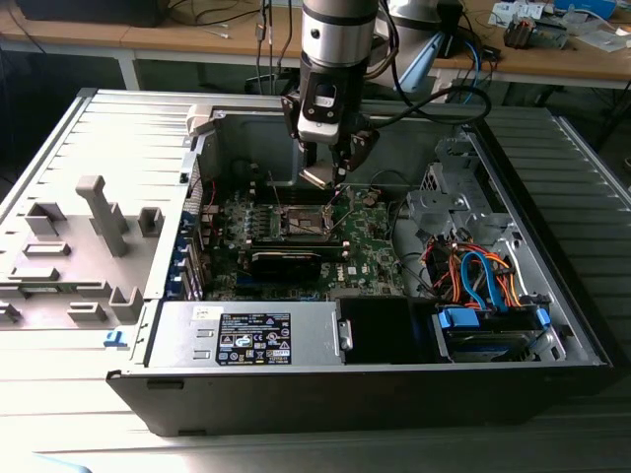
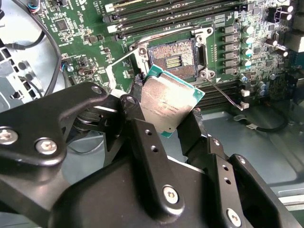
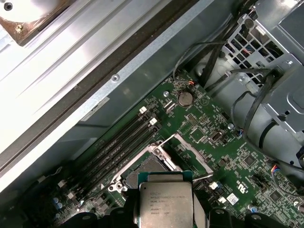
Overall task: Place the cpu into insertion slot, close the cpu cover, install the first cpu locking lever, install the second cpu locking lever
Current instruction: 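Place the cpu into insertion slot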
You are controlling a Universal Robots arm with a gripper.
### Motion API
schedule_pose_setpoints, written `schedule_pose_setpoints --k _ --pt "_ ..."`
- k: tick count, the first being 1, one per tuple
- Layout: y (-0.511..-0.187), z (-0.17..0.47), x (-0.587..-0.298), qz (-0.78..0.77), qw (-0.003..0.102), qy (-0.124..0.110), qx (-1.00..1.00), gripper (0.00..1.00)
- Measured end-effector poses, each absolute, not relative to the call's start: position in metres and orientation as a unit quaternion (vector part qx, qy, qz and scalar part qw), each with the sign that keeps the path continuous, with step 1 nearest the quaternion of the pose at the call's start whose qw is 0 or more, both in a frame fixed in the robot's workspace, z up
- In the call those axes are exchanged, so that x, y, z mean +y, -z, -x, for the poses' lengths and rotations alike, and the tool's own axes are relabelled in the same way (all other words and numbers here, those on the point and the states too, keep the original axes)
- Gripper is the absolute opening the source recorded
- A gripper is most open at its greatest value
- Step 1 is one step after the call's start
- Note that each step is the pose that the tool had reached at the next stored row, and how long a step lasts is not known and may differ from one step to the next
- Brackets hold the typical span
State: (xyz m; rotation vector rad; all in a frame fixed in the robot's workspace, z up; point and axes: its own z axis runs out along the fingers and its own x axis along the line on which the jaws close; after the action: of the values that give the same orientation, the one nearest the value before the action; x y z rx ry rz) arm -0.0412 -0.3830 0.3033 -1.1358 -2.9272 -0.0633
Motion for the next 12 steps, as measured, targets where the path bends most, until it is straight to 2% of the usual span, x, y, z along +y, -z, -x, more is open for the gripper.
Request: schedule_pose_setpoints --k 12 --pt "-0.3029 0.0412 -0.383 0.372 0.0 0.02 -0.928 0.55"
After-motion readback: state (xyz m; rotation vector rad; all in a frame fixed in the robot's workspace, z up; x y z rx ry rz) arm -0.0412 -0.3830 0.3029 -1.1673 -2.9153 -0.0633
